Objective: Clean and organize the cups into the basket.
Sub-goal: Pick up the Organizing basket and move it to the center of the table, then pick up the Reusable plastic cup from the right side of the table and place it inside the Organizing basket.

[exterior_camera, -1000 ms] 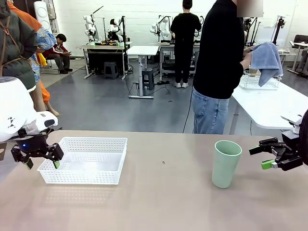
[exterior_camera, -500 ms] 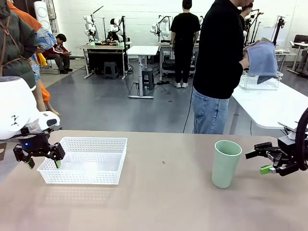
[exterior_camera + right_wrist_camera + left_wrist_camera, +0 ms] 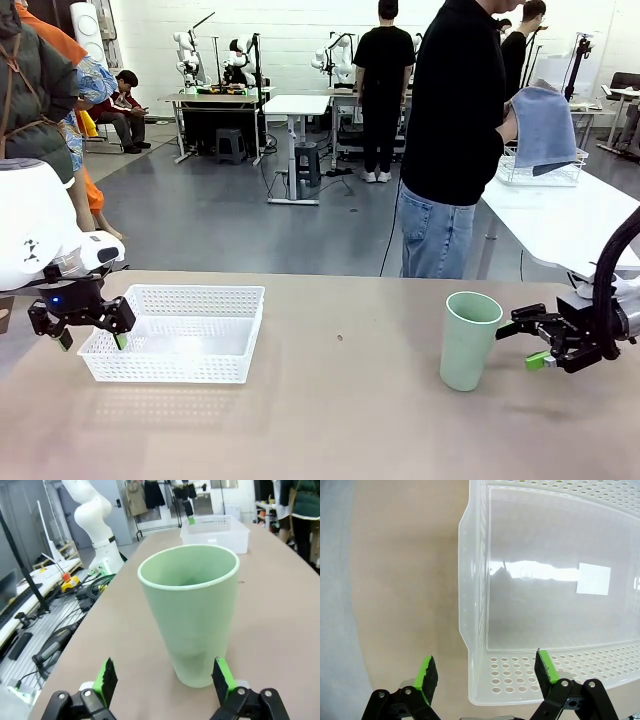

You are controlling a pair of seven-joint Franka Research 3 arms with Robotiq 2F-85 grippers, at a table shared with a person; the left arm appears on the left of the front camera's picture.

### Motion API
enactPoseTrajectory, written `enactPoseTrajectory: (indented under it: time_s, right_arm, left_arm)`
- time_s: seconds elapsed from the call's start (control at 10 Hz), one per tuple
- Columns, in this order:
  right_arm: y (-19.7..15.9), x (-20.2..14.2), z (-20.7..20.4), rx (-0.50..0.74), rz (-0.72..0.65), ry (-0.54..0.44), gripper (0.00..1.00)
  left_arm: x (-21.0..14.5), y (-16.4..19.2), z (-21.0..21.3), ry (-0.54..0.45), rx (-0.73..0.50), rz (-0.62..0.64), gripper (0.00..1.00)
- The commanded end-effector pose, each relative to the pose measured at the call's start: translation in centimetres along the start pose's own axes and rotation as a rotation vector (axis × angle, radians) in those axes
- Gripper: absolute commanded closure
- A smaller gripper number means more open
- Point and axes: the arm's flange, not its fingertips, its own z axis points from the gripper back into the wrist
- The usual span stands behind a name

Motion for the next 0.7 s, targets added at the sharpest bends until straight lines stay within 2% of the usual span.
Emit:
enactPoseTrajectory:
  time_s: [0.0,0.6]
  right_arm:
    - [-1.7,-0.1,-0.8,-0.003,-0.01,0.009,0.0]
    - [-4.5,1.4,-4.9,0.031,-0.046,0.025,0.0]
  left_arm:
    - [-0.8,-0.1,-0.4,-0.021,0.005,-0.012,0.0]
    - [-1.3,0.5,-0.2,-0.036,0.01,-0.021,0.0]
